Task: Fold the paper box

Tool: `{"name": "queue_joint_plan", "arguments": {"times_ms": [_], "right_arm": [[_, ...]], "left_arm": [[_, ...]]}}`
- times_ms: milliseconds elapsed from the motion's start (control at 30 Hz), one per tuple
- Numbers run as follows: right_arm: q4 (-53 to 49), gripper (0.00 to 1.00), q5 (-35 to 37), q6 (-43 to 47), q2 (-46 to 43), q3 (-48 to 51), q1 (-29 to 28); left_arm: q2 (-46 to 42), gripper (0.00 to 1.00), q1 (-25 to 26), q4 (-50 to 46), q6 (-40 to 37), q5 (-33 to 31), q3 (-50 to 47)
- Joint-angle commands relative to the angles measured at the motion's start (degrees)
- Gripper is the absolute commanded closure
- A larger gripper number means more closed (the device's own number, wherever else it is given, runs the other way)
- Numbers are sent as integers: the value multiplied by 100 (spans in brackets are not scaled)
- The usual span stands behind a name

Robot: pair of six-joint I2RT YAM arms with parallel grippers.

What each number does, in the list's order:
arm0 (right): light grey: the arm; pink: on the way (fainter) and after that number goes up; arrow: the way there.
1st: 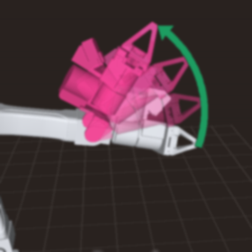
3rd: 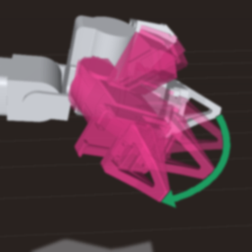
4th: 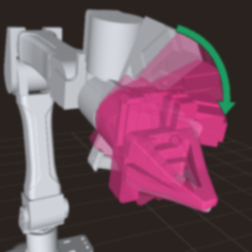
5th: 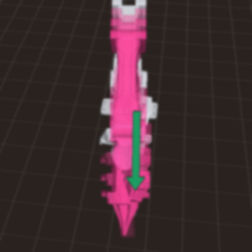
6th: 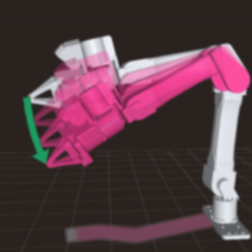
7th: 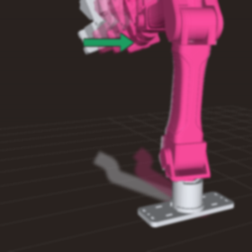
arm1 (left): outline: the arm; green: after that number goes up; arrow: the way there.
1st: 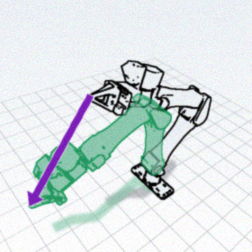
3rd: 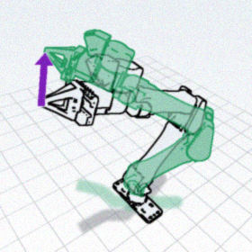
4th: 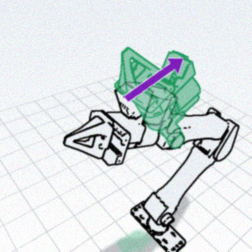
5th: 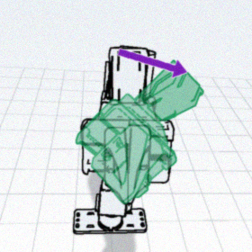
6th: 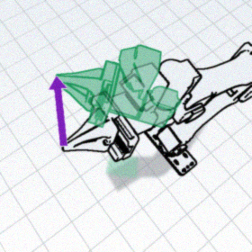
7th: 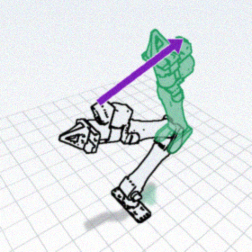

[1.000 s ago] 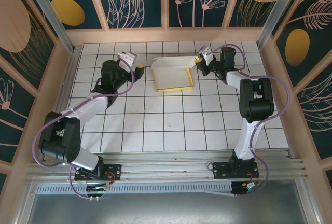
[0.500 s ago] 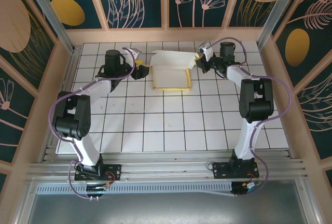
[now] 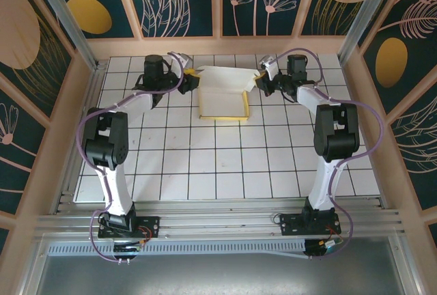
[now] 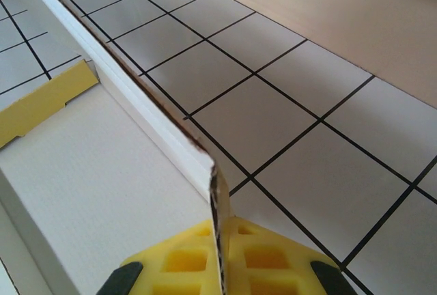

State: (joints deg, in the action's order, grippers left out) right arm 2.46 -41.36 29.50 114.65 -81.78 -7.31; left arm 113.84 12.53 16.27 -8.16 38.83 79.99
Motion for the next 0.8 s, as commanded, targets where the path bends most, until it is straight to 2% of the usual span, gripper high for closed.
{"name": "queue_joint_plan", "arguments": {"times_ms": [0, 133, 300, 367, 467, 600, 767], "right_arm": [[-142, 100, 48, -15, 5, -252, -66], [-193, 100, 102, -5, 39, -303, -86], [-192, 100, 219, -36, 27, -317, -143], [-84, 100, 376, -175, -5, -259, -201], [376, 100, 1003, -818, -115, -51, -345], [827, 100, 1748, -1723, -182, 162, -624], [1178, 100, 2430, -2503, -239, 336, -964]], "left_arm": [[185, 63, 2, -155, -241, 273, 329], [248, 77, 2, -157, -230, 404, 414], [264, 99, 35, -182, -268, 450, 463], [275, 100, 68, -205, -311, 386, 459], [275, 100, 157, -175, -246, 122, 418], [319, 100, 322, 184, 362, -656, 329], [340, 100, 486, 808, 1087, -1263, 79]]}}
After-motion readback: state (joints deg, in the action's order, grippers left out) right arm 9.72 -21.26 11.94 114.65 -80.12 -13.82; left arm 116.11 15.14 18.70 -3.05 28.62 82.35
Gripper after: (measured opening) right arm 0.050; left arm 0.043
